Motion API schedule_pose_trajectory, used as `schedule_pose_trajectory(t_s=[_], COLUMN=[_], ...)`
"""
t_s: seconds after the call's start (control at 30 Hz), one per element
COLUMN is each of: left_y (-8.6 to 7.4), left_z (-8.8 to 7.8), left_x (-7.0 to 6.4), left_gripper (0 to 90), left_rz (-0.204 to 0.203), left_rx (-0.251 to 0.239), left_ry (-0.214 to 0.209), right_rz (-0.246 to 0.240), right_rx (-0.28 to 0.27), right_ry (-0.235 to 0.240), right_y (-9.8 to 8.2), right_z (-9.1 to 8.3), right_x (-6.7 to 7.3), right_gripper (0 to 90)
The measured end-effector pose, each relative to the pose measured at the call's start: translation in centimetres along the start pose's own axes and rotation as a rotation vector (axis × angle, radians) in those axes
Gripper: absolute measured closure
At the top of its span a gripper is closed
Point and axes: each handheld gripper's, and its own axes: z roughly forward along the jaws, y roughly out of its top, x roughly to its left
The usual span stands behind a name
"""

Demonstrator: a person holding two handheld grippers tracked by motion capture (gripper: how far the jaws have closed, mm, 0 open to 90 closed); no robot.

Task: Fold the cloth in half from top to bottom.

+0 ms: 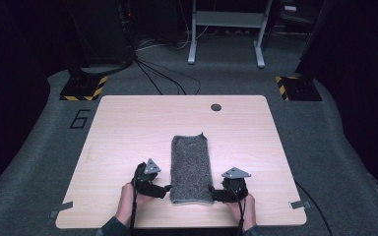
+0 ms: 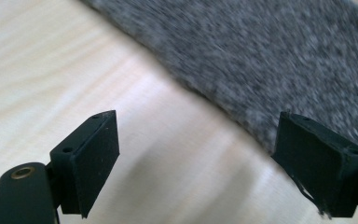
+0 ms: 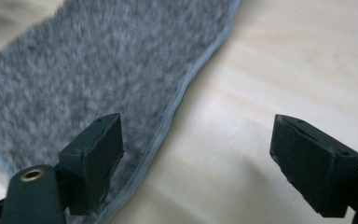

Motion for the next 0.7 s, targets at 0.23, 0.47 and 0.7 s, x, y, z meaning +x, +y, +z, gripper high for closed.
schedule_pose_trajectory(t_s=[0.23, 0.47, 0.7], left_y=[2.1, 4.4, 6.7], left_z=[0.6, 1.9, 3.9], left_x=[3.3, 5.4, 7.5], left_gripper=[12.1, 14.1, 14.9], left_rz=[-0.086, -0.102, -0.108], left_rx=[-0.036, -0.024, 0.004], left_ry=[-0.011, -0.019, 0.016], right_rz=[-0.023, -0.026, 0.019], right_rx=[-0.031, -0.008, 0.016], right_ry=[0.017, 0.048, 0.073], right_y=[3.9, 7.2, 9.8], right_z=[0.9, 3.4, 5.7], right_x=[-1.8, -3.6, -5.7], right_gripper=[9.7, 5.7, 9.9])
